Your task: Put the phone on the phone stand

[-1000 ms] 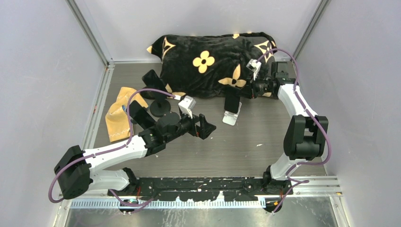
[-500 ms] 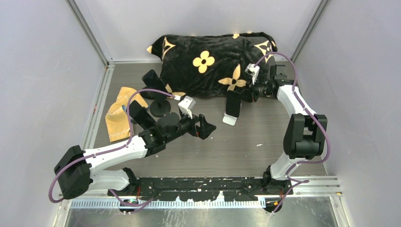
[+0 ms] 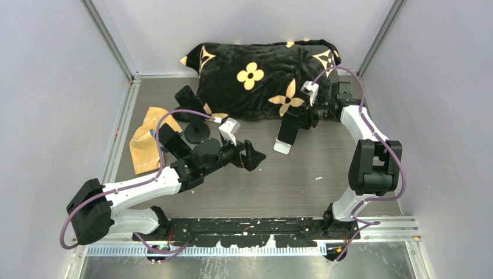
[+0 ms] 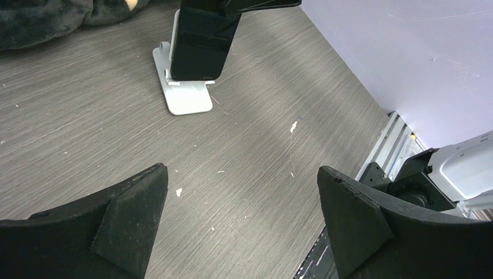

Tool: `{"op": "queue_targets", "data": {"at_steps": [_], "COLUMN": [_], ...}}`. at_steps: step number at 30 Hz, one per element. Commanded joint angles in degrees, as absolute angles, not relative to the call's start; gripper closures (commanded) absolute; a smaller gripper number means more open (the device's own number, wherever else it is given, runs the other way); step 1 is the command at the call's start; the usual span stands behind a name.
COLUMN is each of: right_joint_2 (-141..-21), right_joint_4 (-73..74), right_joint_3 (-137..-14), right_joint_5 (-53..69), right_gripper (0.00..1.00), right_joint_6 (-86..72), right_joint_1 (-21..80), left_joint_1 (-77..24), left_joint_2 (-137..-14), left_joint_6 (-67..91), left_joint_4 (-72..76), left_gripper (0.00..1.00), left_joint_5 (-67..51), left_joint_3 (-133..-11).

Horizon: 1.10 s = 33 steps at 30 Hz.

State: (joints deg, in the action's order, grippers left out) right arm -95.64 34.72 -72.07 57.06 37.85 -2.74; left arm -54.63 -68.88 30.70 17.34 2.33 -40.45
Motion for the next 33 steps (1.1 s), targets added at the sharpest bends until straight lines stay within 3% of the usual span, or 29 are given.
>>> {"op": "queue_targets", "data": {"at_steps": [1, 10, 18, 28, 33], "right_joint_2": [-94.66, -95.08, -95.99, -98.67, -100.18], "right_joint_4": [35.31, 35.33, 37.44, 41.27, 45.36], "right_joint_3": [-72.21, -75.89, -79.57, -82.02, -84.50], "right_joint_5": [57.26, 55.73, 56.10, 57.62, 58.56], "right_gripper": [0.62, 0.50, 0.50, 0.67, 0.83], "right_joint_6": [38.34, 35.89, 35.51, 36.65, 39.54], "right_joint_1": [-2.81, -2.90, -3.08, -3.08, -3.08], "left_joint_1": [-54.49, -54.49, -54.49, -54.49, -54.49], "left_joint_2": [-68.93, -69.24, -69.24, -69.41, -69.67], "left_joint_6": [31.02, 31.54, 31.55, 31.72, 31.73], "left_joint_4": [21.18, 21.49, 21.62, 21.54, 21.53], "left_gripper": [0.00, 0.00, 0.00, 0.00, 0.00], "left_joint_5": [2.23, 1.84, 1.68, 1.59, 1.49], "left_joint_3": [-40.61, -40.69, -40.74, -40.95, -41.21]}}
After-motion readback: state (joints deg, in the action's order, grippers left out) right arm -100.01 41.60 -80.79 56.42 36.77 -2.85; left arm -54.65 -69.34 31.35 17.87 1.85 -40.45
